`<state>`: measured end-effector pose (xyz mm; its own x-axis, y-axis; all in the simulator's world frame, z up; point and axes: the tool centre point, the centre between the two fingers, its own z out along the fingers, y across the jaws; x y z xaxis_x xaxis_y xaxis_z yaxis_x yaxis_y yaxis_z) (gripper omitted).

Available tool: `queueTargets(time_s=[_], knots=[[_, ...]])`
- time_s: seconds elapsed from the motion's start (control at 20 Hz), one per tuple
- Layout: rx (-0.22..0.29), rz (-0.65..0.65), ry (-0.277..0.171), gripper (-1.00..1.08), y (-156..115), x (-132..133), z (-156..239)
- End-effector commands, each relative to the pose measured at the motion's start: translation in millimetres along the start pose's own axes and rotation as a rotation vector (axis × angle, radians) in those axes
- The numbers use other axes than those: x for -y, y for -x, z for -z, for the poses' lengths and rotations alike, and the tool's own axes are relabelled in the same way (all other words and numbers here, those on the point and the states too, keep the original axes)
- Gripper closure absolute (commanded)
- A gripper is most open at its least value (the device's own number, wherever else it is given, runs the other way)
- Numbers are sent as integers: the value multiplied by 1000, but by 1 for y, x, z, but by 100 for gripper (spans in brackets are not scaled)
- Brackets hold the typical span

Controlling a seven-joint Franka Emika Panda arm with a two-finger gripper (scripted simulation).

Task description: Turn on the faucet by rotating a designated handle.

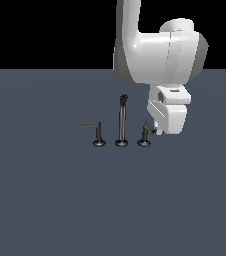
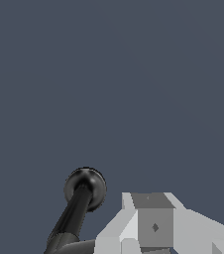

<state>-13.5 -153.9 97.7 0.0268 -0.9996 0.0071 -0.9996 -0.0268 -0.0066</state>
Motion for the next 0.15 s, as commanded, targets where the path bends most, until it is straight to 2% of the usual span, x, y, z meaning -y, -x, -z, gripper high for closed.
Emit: queueTargets(time_s=[0.0,0.1], knots=[[7,18,5,108,21,-5,0],[7,18,6,108,24,-7,0]])
